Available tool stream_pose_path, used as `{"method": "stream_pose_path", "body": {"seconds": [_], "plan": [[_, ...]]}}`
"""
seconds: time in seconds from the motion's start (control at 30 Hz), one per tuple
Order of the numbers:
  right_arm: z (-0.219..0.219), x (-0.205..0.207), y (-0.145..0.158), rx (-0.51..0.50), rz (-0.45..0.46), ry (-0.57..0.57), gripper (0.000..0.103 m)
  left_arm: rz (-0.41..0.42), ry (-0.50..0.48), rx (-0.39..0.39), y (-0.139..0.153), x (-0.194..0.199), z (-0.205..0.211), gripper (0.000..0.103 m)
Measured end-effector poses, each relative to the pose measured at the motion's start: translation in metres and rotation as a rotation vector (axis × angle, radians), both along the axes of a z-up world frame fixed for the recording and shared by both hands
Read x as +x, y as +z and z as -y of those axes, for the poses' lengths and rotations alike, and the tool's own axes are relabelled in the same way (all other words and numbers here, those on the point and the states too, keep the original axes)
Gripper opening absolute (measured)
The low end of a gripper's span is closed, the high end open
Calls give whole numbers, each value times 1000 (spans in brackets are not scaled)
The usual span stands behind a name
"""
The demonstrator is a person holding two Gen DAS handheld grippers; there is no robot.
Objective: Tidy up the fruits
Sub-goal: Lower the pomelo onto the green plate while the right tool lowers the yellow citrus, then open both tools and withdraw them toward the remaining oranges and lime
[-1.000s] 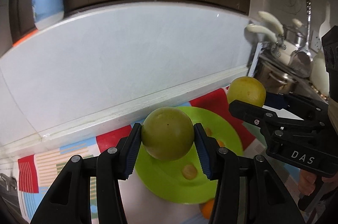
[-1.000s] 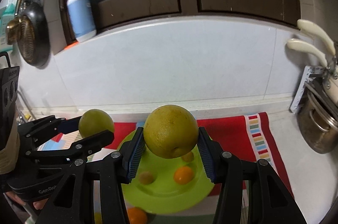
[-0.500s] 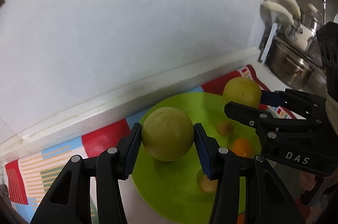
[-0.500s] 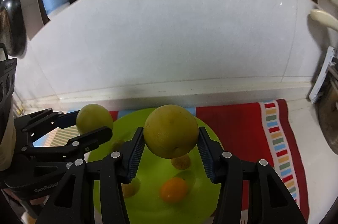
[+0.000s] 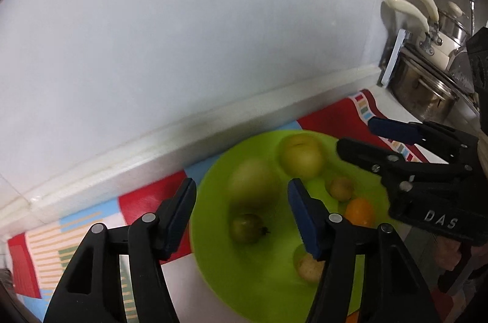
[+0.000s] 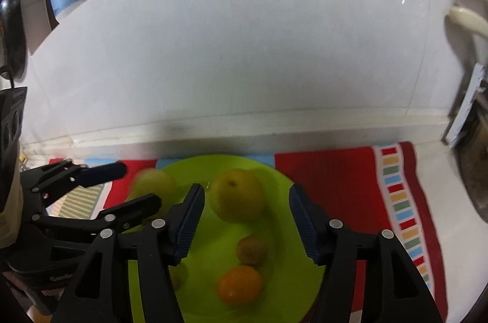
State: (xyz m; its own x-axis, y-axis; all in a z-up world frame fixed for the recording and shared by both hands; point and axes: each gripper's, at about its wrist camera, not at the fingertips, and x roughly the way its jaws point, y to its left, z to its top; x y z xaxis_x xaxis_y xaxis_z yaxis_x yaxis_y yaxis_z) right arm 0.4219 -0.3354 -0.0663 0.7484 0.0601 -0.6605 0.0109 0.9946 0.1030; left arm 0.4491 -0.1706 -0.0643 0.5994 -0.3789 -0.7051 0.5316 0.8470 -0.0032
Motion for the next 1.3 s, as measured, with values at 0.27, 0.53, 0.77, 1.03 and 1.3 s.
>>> {"method": "stream_pose_path", "body": {"seconds": [0.27,0.53,0.77,1.03,1.3], "plan": [[-3,-34,28,-6,54,-43,59,95,42,2,33,-31,-16,71],[-19,-78,61,-52,127,-60,66,166,74,-2,64,-69,-39,80],[-40,-114,80,-72,172,-70,70,231,101,8,84,-107,-61,84],[-67,-150,90,-60,192,-65,72,268,145,-24,99,-142,-93,86],[-97,-180,98,-84,216,-75,72,296,162,-27,105,-169,-129,87]]}}
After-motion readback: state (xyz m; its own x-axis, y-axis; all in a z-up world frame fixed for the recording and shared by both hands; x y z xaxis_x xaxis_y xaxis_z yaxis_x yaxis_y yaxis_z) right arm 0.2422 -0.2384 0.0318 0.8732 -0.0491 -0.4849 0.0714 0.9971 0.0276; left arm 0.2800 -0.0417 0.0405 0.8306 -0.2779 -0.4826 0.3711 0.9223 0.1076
